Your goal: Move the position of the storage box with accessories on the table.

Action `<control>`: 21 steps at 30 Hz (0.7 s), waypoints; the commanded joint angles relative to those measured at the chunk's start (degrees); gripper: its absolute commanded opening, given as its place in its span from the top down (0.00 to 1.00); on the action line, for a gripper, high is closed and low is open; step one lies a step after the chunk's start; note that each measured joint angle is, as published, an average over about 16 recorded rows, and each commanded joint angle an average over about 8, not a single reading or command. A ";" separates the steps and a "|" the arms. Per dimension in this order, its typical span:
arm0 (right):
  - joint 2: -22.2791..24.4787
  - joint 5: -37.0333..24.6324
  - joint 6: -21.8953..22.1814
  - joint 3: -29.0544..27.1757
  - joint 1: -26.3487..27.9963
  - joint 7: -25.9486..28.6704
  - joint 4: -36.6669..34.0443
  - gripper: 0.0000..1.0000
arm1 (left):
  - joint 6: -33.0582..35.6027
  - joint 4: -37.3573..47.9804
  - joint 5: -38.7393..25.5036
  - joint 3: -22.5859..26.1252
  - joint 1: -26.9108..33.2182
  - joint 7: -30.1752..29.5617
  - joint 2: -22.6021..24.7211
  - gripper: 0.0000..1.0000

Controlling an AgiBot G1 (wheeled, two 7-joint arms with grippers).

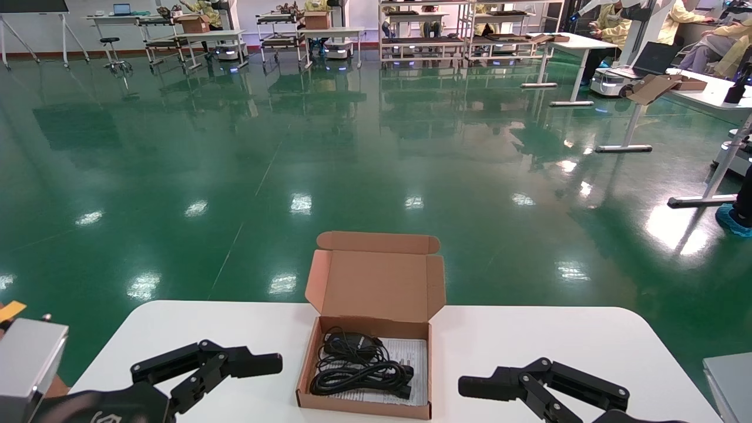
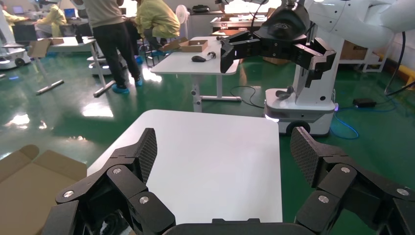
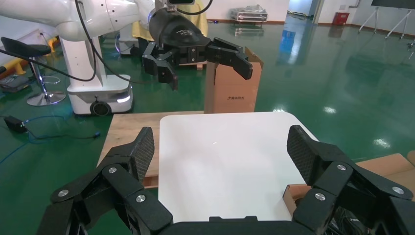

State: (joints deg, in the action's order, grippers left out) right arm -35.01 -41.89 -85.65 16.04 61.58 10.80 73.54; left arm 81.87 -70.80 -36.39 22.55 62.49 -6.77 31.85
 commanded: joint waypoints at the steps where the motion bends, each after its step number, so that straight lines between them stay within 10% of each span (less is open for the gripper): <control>1: 0.00 0.00 0.00 0.00 0.00 0.00 0.00 0.00 | 0.00 0.00 0.00 0.00 0.00 0.00 0.00 0.00; 21: 0.00 0.00 0.00 0.00 0.00 0.00 0.00 0.00 | 0.00 0.00 0.00 0.00 0.00 0.00 0.00 0.00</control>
State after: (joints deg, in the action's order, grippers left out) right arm -35.01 -41.89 -85.65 16.04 61.58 10.80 73.54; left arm 81.87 -70.80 -36.39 22.55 62.49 -6.77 31.85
